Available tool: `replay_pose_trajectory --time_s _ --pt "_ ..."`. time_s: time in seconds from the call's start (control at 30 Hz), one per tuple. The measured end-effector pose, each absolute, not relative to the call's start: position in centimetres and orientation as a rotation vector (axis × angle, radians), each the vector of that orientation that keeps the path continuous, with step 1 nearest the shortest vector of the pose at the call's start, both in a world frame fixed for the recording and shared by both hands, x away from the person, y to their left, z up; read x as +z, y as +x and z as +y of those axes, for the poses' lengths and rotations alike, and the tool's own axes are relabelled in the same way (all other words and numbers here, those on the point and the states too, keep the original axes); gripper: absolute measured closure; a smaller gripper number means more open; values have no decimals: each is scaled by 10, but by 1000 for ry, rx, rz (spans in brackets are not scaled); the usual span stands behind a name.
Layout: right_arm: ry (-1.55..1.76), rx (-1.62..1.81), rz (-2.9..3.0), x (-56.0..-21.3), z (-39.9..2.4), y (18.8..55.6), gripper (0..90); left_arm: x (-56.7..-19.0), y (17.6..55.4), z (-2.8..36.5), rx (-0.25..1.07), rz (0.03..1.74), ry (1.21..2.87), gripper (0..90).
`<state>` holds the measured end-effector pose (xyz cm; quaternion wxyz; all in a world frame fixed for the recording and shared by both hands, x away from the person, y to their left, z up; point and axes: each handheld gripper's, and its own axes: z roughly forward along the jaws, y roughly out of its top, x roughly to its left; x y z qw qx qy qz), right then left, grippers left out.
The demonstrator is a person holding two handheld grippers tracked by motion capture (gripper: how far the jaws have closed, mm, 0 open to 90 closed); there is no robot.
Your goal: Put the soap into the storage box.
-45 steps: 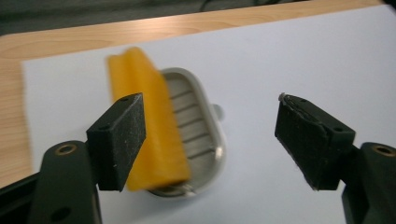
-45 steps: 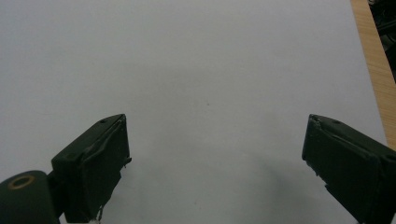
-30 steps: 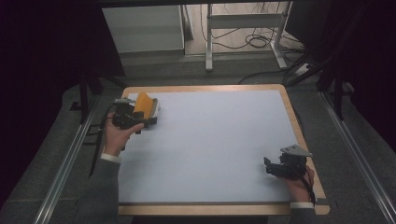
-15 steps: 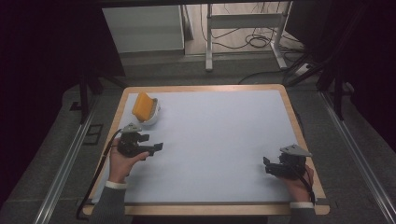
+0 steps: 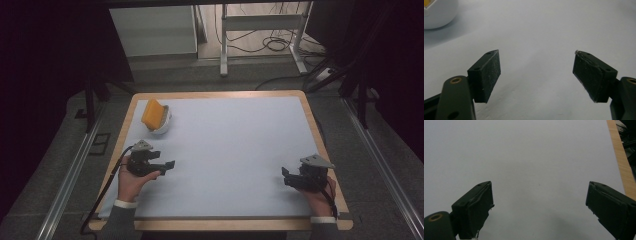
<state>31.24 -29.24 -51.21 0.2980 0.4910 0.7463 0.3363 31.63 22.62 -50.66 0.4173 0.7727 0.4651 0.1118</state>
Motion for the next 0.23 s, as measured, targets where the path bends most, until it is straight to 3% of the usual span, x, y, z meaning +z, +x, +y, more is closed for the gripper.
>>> replay_pose_trajectory --time_s 0.23 --pt "1305 901 1982 -512 -292 313 74 -510 316 228 265 1179 1933 219"
